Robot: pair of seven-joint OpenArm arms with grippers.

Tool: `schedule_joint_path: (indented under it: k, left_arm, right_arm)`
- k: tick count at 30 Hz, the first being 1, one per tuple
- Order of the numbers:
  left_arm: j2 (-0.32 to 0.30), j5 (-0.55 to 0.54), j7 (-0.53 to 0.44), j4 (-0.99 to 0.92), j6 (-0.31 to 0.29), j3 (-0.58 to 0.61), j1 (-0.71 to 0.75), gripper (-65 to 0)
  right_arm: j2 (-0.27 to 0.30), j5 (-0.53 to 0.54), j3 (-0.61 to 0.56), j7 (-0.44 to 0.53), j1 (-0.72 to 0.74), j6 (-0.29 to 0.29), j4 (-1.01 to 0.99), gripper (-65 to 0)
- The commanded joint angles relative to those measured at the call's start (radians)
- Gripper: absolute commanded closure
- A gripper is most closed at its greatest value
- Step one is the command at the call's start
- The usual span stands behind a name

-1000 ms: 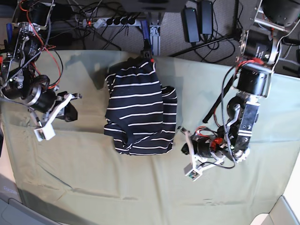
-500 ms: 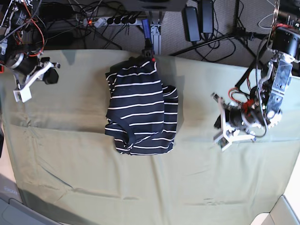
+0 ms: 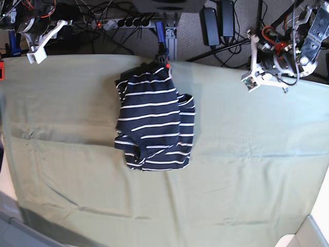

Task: Fold the T-shirt properly

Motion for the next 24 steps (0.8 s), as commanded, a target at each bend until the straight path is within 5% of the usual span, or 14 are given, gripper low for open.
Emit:
schedule_joint_path:
  k: [1,7,11,24]
  left_arm:
    - [-0.011,-0.006,-0.005,0.015,0.001,-0.018,0.039,0.0]
    - [-0.004,-0.004,-0.017,-0.018,0.000,-0.051,0.244,0.0]
    - [0.055,-0.003,-0.047,-0.172,0.000,-0.051,0.311,0.0]
    - [0.248,0.057,-0.035,-1.038,0.000,-0.048,0.090,0.0]
  right_arm:
    - [0.014,0.013,0.009,0.003,-0.035,0.086,0.014,0.0]
    - [0.014,-0.003,0.007,0.028,-0.166,0.085,-0.031,0.0]
    - [0.010,-0.043,-0.004,0.036,-0.204,0.081,-0.175,0.0]
    - [-0.002,-0.203,-0.068,0.039,-0.047,0.032,-0.849,0.0]
